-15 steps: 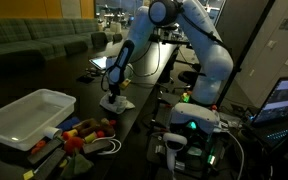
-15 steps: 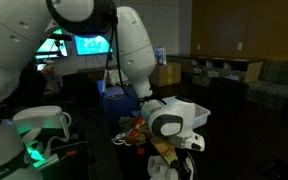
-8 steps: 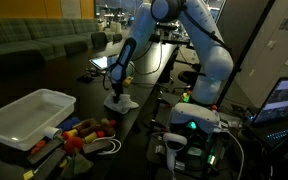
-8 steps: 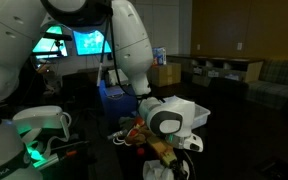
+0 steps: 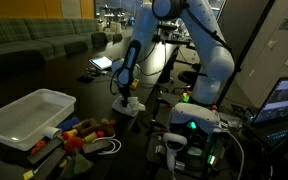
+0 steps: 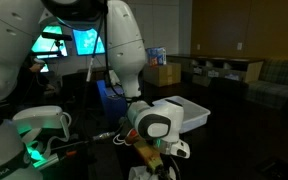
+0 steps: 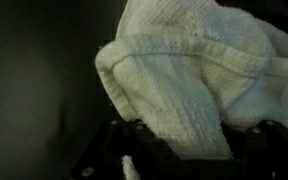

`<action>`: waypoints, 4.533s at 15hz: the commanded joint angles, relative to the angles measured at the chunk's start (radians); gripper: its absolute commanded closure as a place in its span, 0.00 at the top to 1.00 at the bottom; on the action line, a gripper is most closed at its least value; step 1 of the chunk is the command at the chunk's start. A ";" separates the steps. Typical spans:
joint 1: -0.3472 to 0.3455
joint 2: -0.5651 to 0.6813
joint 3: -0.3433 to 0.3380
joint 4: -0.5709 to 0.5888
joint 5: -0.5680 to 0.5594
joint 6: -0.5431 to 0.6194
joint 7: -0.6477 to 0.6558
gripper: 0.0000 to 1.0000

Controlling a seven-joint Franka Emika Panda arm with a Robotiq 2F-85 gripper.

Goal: Use the towel to sweep all the contents on the table to the left

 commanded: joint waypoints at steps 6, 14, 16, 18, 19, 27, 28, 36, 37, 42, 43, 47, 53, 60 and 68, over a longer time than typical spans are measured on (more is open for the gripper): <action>0.061 -0.104 0.011 -0.222 -0.066 0.061 0.004 0.08; 0.202 -0.097 0.062 -0.306 -0.051 0.265 0.074 0.07; 0.252 -0.090 0.062 -0.302 -0.048 0.289 0.099 0.07; 0.288 -0.092 0.071 -0.295 -0.041 0.276 0.116 0.07; 0.312 -0.088 0.069 -0.289 -0.039 0.277 0.134 0.07; 0.347 -0.074 0.147 -0.205 0.036 0.247 0.214 0.06; 0.347 -0.074 0.158 -0.194 0.051 0.249 0.223 0.06; 0.357 -0.019 0.224 -0.092 0.136 0.247 0.273 0.05; 0.366 -0.015 0.228 -0.088 0.139 0.244 0.282 0.05; 0.393 0.002 0.260 -0.068 0.161 0.231 0.320 0.02; 0.395 0.001 0.272 -0.065 0.170 0.233 0.325 0.04; 0.410 0.007 0.312 -0.052 0.206 0.279 0.343 0.04; 0.476 0.033 0.310 -0.020 0.220 0.352 0.388 0.03; 0.435 -0.057 0.313 -0.060 0.189 0.177 0.314 0.03; 0.273 -0.191 0.255 -0.143 0.150 -0.165 0.122 0.03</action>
